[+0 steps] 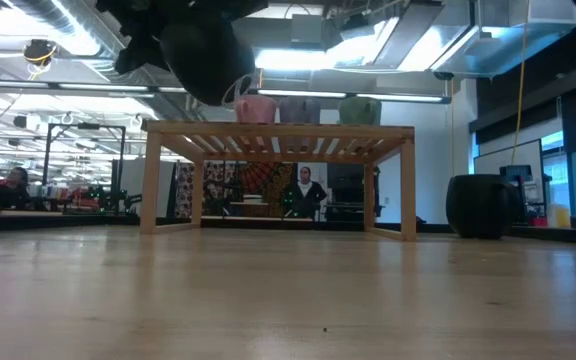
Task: Place coffee mugs
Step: Put the black orange mug on the shelf
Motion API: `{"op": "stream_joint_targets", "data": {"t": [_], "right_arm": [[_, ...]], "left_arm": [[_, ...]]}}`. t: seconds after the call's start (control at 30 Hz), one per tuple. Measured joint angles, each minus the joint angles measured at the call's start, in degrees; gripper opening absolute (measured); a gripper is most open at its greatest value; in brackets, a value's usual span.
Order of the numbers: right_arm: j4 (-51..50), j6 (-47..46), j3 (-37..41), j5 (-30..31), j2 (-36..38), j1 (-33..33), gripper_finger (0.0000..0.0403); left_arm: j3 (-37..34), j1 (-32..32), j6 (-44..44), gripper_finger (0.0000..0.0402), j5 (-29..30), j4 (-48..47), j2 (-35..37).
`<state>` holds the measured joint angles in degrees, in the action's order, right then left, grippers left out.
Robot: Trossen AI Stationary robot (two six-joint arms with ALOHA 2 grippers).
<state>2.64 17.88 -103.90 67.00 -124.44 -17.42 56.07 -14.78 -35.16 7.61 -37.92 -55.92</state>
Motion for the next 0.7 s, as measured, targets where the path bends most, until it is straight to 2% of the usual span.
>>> {"op": "stream_joint_targets", "data": {"t": [0.4, 0.53, 0.7], "right_arm": [[-14.65, -20.65, -0.03, 1.65, 7.06, -1.03, 0.0046], [-23.72, -28.56, -0.11, 2.15, 9.85, -1.11, 0.0046], [-40.46, -47.25, -0.05, 4.37, 13.84, -2.39, 0.0046]], "left_arm": [[0.02, -2.18, 4.53, 0.0103, -2.88, 1.24, 10.69], [0.02, -1.64, 6.79, 0.0104, -5.35, 1.10, 14.42], [0.01, -1.64, 6.99, 0.0104, -5.63, -0.43, 19.24]]}}
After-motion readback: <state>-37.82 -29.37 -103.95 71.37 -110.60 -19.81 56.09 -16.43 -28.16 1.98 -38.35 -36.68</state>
